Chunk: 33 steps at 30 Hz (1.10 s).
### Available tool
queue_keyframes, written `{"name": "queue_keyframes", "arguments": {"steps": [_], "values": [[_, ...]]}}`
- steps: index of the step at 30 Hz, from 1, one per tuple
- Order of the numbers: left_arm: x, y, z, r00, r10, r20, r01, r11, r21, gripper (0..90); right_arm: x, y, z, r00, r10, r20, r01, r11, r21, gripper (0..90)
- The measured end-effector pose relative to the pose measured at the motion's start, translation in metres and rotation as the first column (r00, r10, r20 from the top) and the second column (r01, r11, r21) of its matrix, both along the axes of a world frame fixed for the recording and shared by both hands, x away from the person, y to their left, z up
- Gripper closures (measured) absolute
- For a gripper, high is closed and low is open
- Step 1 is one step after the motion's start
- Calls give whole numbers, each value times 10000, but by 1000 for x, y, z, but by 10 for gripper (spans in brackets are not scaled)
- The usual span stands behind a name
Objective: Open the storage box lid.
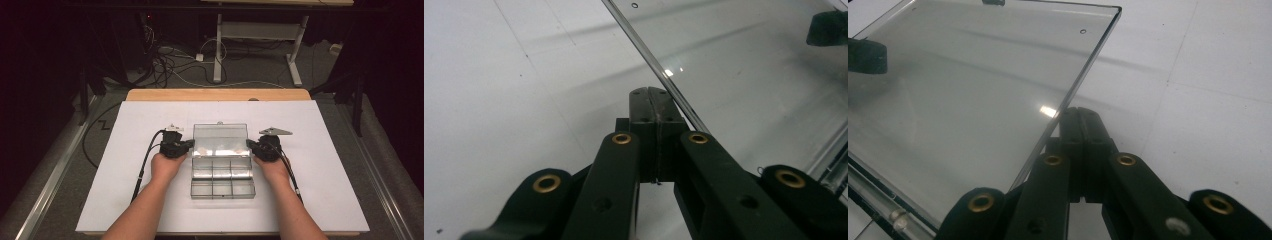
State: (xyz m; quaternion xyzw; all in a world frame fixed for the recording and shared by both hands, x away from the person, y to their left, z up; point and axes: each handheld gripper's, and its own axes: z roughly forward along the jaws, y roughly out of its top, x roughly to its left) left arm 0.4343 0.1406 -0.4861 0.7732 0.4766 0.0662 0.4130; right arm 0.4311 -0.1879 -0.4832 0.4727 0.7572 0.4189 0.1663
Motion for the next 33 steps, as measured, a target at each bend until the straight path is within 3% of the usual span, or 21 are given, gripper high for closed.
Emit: {"name": "queue_keyframes", "arguments": {"steps": [20,28,33], "values": [[1,1,-4,9984,49,-572,-14,9981,621,877,0,-4,-1,9990,-158,-426,146,9995,-269,900],[-9,5,7,9999,-75,-73,80,9974,720,876,-9,-11,0,9994,-188,-298,181,9996,-227,900],[-20,8,13,9993,-257,278,241,9982,548,877,-22,-20,3,9998,-177,-98,175,9997,-191,900]]}}
